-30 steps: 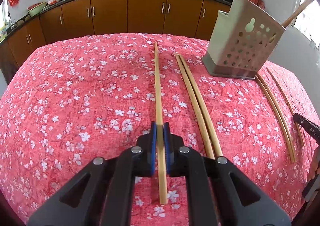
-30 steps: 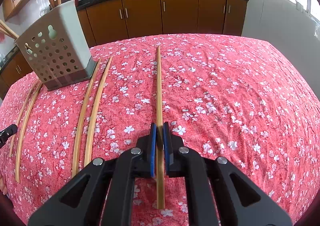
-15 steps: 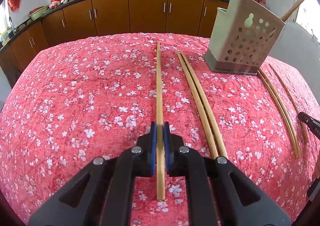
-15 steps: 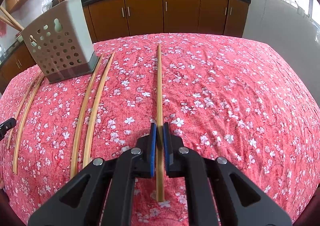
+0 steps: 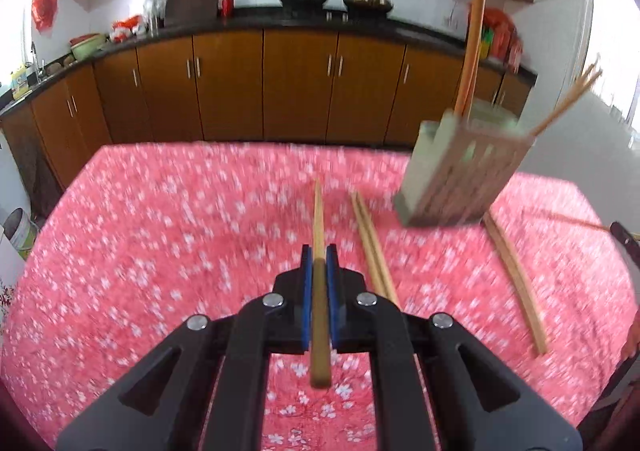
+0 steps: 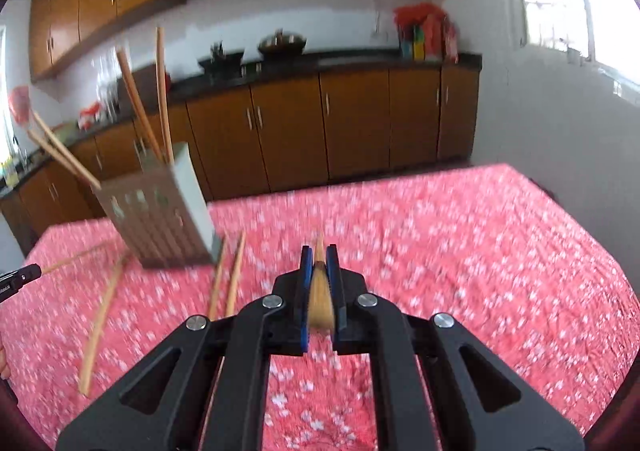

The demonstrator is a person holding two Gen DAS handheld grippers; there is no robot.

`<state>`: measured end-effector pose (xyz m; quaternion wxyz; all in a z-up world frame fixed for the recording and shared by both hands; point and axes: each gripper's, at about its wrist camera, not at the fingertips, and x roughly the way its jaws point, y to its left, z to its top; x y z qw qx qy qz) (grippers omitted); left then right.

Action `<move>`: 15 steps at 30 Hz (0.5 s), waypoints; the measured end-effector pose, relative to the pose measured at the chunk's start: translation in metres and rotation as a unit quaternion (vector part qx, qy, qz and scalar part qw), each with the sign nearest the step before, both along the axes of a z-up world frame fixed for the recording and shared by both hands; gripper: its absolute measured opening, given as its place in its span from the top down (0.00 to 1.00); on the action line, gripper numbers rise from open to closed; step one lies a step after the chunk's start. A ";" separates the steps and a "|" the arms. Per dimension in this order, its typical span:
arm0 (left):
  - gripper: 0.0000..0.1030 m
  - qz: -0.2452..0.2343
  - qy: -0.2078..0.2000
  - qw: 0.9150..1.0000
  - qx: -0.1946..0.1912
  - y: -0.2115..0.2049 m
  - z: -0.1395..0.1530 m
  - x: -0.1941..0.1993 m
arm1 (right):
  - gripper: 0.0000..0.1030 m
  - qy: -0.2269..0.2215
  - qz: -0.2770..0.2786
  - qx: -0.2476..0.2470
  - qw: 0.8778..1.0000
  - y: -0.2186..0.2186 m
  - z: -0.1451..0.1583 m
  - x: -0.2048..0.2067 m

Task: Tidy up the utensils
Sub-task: 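Lift the chopstick with the left tool while the right tool lifts its chopstick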

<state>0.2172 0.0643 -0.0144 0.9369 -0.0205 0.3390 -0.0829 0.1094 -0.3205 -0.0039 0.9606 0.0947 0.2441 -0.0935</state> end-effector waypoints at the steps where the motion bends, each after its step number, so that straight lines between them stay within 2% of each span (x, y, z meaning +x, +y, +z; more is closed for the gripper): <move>1: 0.92 0.000 -0.012 1.000 -0.008 0.002 0.010 -0.002 | 0.93 -0.010 -0.001 0.001 1.000 -0.001 0.005 0.000; 6: 0.93 0.002 -0.052 0.998 -0.031 0.006 0.046 -0.002 | 0.93 -0.047 -0.005 -0.001 0.999 -0.004 0.027 -0.001; 15: 0.93 0.002 -0.081 0.996 -0.026 0.004 0.076 0.002 | 0.93 -0.065 0.005 0.005 0.998 0.000 0.042 0.003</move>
